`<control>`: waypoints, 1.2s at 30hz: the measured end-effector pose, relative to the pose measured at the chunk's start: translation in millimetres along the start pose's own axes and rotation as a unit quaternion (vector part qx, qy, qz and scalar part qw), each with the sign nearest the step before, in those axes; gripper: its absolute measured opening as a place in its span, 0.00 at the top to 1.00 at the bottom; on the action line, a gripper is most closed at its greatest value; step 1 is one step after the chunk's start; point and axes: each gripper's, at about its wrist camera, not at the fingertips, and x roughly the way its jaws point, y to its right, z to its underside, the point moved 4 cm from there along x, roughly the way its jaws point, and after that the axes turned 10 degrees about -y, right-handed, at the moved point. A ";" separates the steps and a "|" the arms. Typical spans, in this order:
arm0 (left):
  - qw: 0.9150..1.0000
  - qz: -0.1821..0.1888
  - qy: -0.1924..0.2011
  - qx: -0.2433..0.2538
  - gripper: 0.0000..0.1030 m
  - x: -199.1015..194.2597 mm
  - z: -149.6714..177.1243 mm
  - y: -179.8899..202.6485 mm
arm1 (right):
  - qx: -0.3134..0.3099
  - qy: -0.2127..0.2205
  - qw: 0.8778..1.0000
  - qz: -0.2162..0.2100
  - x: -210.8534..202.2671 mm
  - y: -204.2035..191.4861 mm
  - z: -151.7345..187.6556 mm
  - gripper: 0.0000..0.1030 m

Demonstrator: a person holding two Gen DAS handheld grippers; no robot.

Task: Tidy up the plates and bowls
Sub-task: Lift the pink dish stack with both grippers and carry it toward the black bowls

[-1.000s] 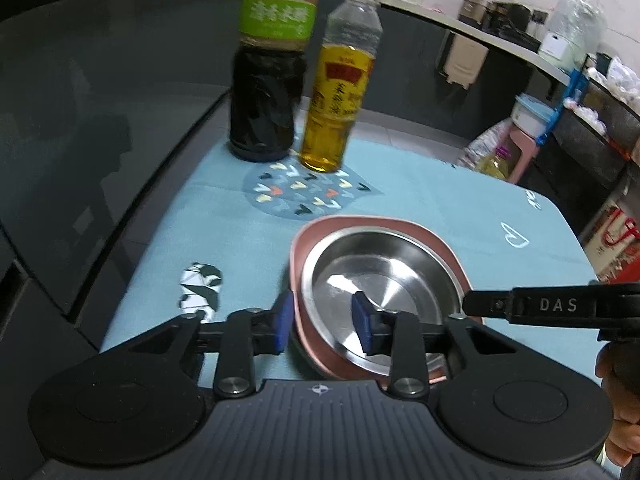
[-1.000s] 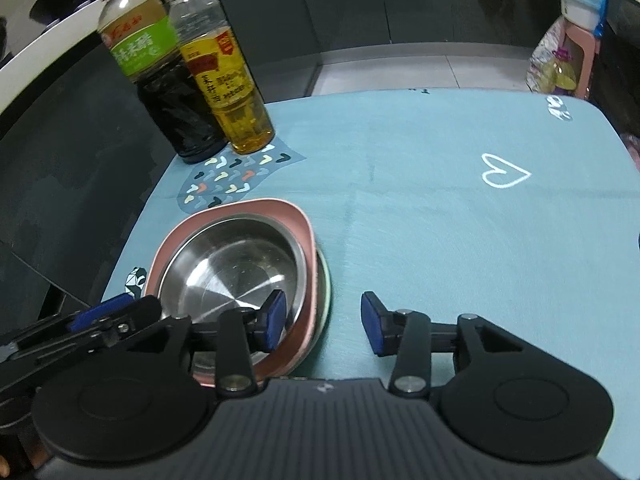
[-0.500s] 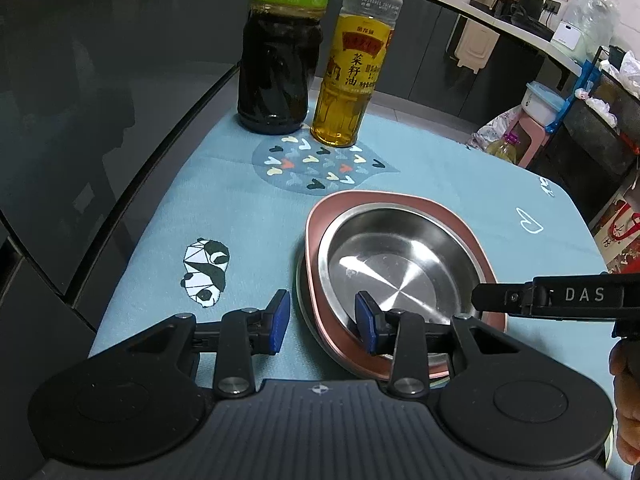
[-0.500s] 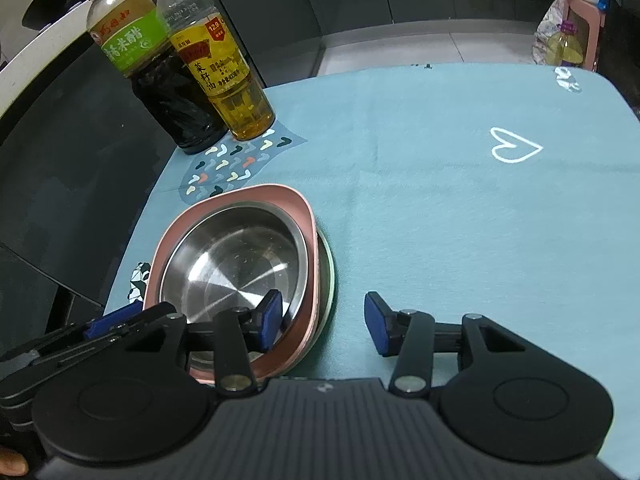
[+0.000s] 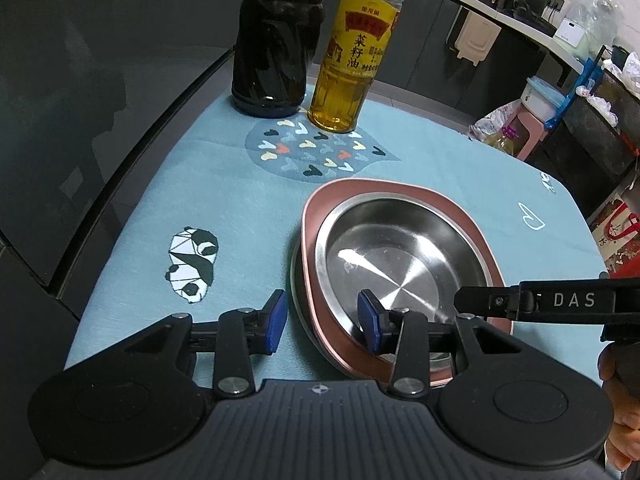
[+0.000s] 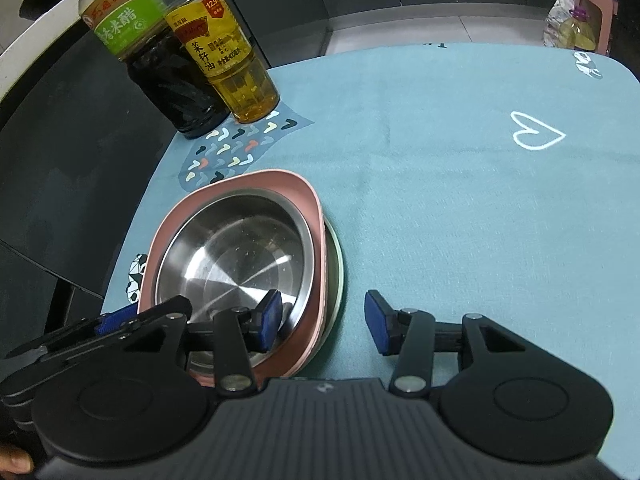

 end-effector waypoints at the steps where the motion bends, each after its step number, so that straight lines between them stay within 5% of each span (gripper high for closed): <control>1: 1.000 0.001 -0.002 0.000 0.64 1.3 0.0 0.3 | 0.000 0.001 1.000 -0.001 0.2 0.2 -0.2 0.63; 10: 1.000 -0.009 0.008 0.015 0.63 6.0 1.8 6.0 | -0.040 0.009 0.999 0.010 3.8 -7.3 -1.2 0.62; 15: 1.000 -0.018 0.013 0.014 0.66 4.3 2.3 5.2 | -0.080 0.018 0.996 0.032 5.9 -18.3 2.2 0.74; 36: 0.998 -0.012 0.058 0.002 0.67 -41.6 2.4 9.7 | -0.075 0.068 0.995 0.007 -40.6 -30.3 10.1 0.75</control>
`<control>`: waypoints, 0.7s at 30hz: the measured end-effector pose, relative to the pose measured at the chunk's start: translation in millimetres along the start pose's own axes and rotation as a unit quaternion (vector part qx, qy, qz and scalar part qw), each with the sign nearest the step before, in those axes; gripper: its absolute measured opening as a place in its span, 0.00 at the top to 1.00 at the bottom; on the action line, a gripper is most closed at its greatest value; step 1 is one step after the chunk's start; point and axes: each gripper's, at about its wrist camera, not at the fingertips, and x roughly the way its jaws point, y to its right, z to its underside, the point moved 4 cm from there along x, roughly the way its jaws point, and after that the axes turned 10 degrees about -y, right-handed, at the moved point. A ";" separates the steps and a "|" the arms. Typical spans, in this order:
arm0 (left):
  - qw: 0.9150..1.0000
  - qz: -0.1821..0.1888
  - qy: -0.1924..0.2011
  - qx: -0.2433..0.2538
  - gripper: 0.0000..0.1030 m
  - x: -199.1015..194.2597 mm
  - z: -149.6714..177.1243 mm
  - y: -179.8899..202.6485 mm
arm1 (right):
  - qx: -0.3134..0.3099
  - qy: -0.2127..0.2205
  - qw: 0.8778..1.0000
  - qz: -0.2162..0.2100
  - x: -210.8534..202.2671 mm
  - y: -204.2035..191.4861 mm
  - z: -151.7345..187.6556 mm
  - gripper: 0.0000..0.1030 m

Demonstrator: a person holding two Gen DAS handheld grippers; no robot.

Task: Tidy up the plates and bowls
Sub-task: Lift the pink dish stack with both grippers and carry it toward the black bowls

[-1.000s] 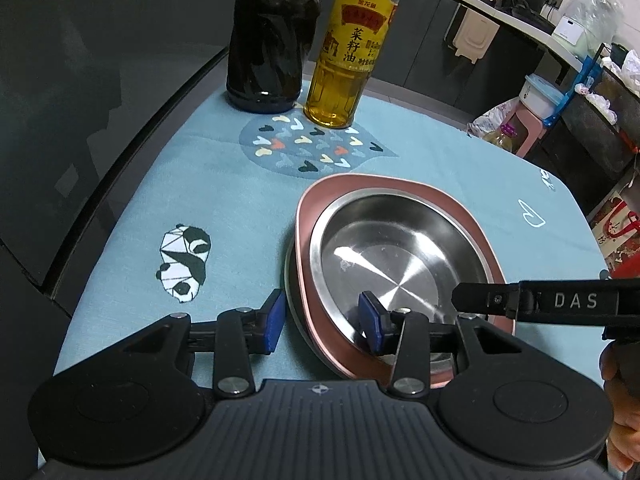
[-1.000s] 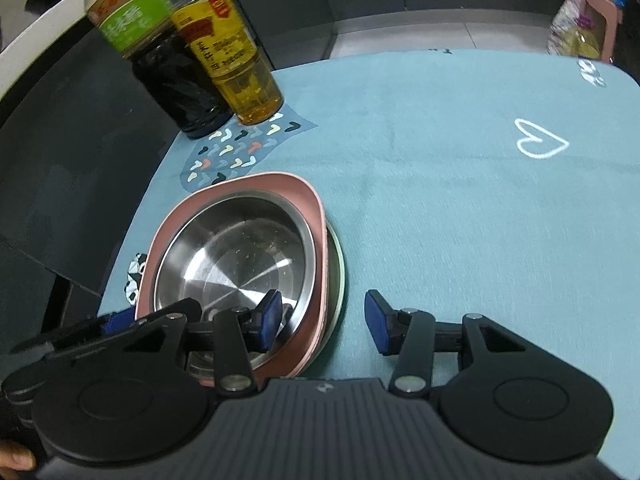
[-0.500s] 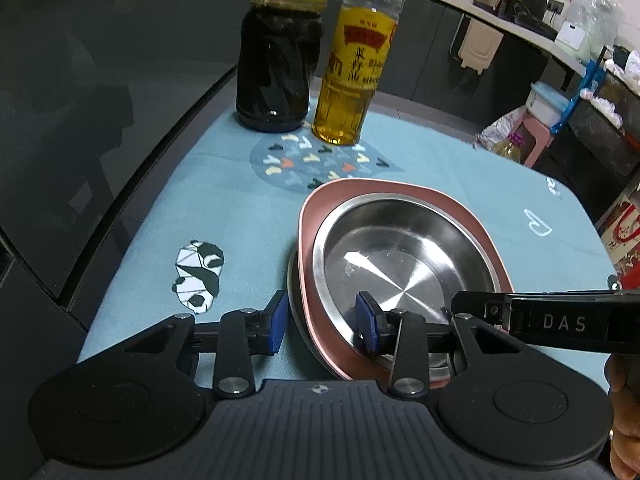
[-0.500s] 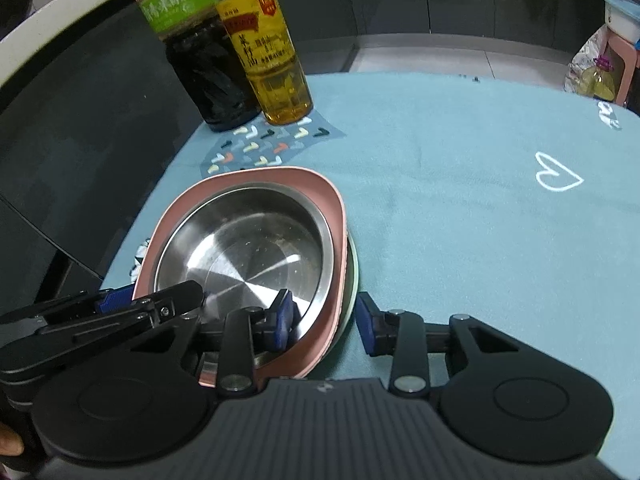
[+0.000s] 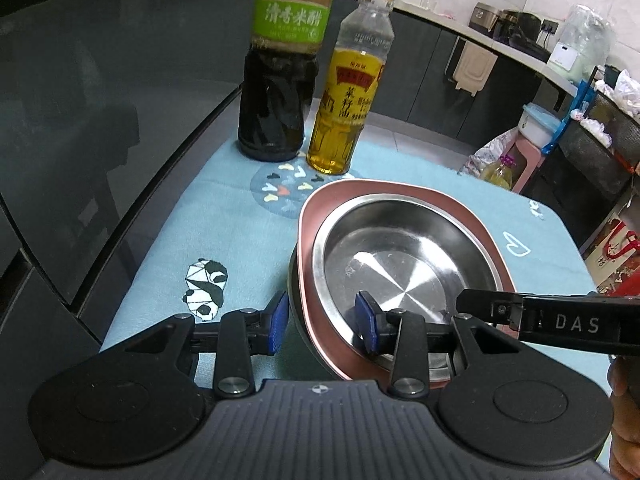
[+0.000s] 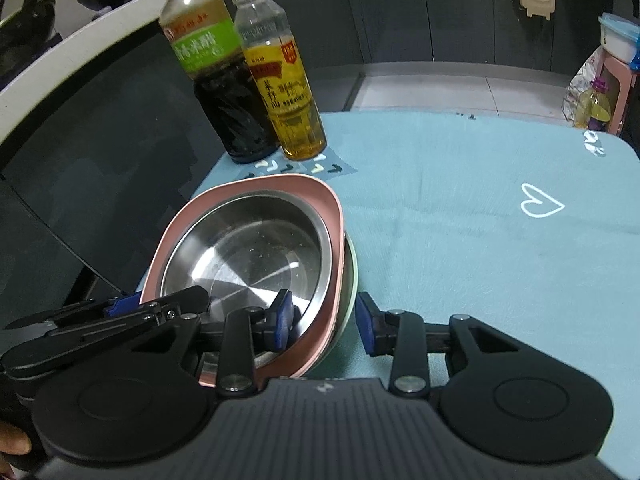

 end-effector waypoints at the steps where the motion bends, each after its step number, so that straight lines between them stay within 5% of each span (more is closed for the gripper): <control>1: 1.000 0.000 0.004 0.001 0.67 -3.6 0.4 1.4 | -0.001 0.004 1.000 0.000 -3.7 -0.8 0.8 0.75; 21: 0.999 0.013 0.035 0.025 0.66 -59.6 36.8 26.7 | 0.000 0.042 0.999 -0.002 -58.0 -2.3 45.0 0.75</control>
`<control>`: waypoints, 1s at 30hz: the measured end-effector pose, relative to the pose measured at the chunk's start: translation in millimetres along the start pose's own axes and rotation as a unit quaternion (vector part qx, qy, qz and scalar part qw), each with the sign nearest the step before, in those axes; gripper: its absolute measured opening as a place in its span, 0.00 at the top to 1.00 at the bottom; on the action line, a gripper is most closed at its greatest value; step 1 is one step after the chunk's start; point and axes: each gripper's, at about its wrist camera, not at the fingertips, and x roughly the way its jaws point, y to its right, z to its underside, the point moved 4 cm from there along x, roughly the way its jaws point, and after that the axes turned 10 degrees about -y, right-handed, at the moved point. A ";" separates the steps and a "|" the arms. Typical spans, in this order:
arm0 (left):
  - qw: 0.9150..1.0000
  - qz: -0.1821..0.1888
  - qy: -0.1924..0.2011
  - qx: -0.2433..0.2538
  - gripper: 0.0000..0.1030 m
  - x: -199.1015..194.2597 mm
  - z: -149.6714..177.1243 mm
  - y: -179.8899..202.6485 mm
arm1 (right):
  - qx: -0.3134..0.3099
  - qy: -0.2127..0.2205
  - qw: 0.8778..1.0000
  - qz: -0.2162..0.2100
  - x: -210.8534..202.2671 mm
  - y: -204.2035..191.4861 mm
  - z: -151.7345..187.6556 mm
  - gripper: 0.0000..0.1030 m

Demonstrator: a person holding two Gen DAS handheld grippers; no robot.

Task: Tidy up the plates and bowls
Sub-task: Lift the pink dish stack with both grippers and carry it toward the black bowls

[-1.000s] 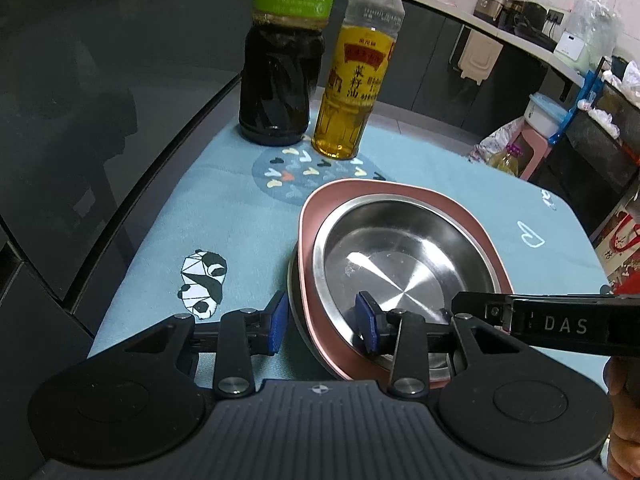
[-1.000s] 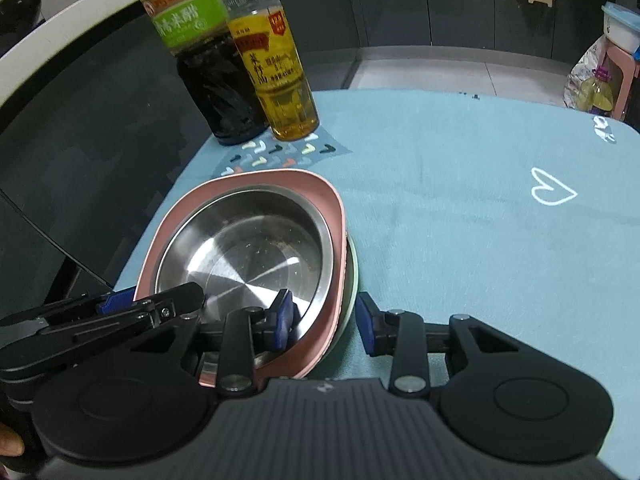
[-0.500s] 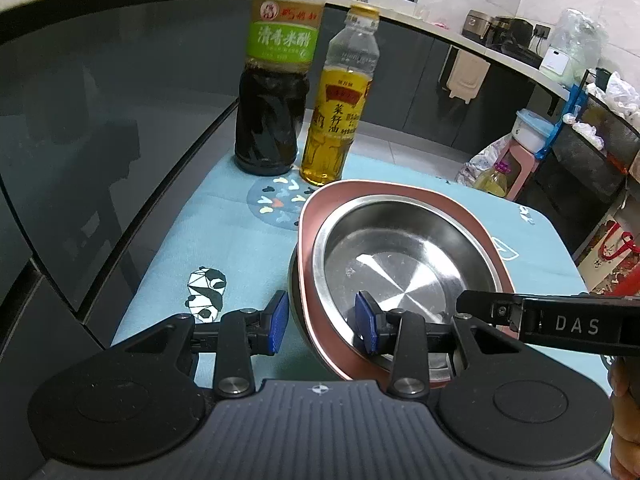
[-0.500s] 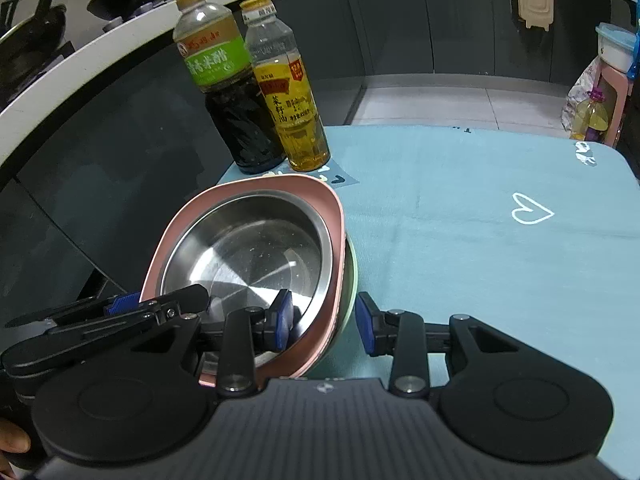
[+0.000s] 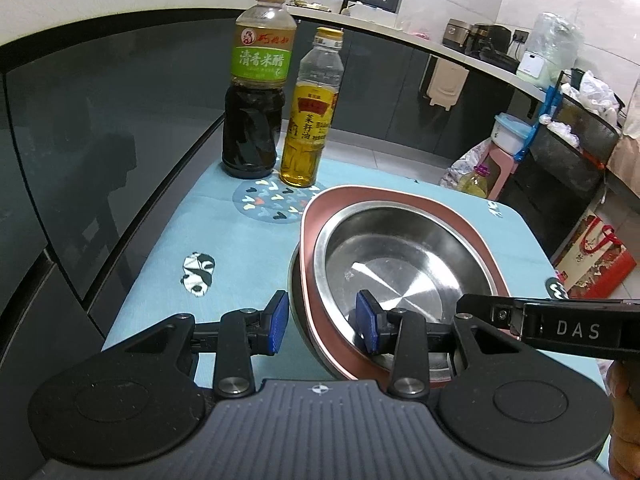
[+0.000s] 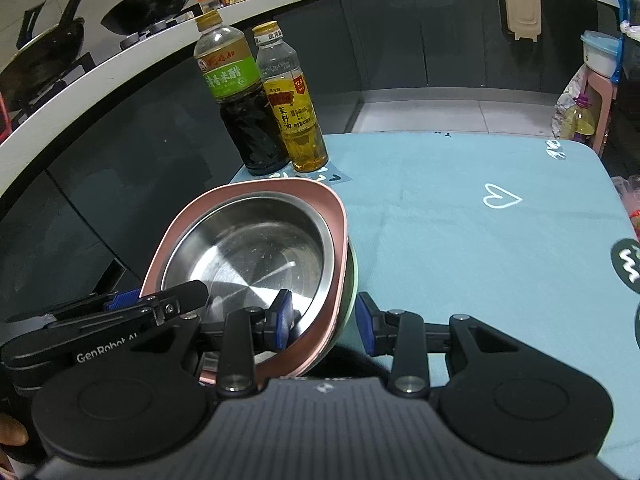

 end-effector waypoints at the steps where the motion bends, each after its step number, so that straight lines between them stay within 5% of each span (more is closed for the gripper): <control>1: 1.000 0.001 0.000 0.001 0.66 -3.0 3.2 1.0 | 0.001 0.001 1.000 0.000 -3.0 0.2 3.8 0.75; 30: 0.998 0.010 -0.050 0.031 0.66 -21.4 74.0 27.4 | 0.015 0.012 1.000 0.005 -36.2 9.4 67.6 0.76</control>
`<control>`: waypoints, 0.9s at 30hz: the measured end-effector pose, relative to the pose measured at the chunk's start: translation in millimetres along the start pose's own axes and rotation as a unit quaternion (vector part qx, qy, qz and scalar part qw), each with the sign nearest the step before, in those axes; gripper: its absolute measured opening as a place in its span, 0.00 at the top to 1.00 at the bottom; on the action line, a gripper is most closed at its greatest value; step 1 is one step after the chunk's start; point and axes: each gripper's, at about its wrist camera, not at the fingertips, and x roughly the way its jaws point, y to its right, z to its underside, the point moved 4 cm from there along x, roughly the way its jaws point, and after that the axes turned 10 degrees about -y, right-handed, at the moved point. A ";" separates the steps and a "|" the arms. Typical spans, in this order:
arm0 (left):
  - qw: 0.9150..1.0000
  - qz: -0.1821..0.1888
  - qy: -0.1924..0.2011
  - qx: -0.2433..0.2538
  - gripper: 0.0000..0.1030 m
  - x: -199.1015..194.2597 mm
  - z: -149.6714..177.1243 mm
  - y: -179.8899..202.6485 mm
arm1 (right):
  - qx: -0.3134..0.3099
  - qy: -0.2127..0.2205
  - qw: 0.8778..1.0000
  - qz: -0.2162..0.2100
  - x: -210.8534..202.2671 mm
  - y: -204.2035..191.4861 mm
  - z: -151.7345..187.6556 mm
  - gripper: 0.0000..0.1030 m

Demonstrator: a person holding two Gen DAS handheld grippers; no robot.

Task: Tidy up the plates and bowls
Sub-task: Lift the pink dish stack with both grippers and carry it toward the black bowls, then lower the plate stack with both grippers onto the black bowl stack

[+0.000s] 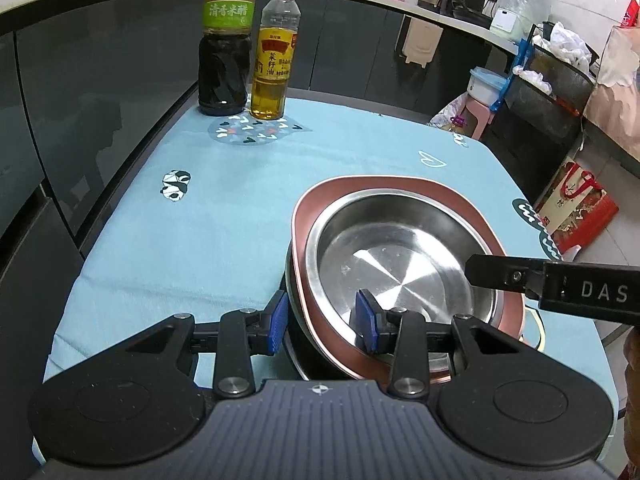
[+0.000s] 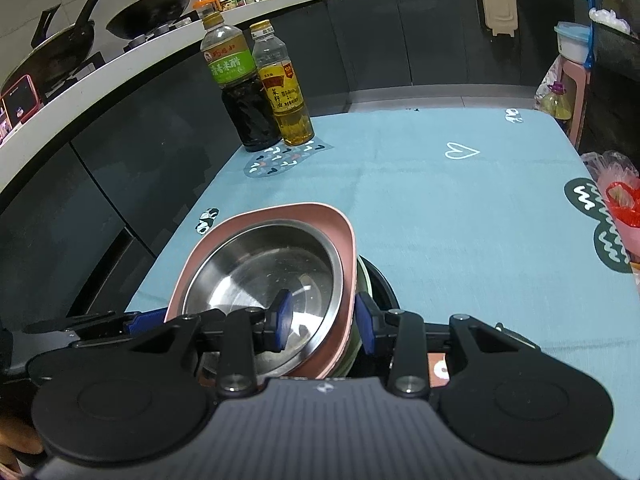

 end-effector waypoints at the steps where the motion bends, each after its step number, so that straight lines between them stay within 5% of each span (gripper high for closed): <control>1: 1.000 -0.001 0.000 0.000 0.66 0.1 0.6 0.8 | 0.000 0.000 1.000 -0.001 -0.2 0.7 0.9 0.76; 18: 1.000 -0.001 0.002 0.016 0.63 -4.5 9.2 8.3 | 0.010 -0.006 1.000 -0.013 -0.1 10.1 12.2 0.75; 27: 1.000 -0.004 0.021 0.007 0.61 -19.0 7.6 -3.2 | 0.038 -0.001 0.999 -0.010 -2.8 21.2 14.0 0.62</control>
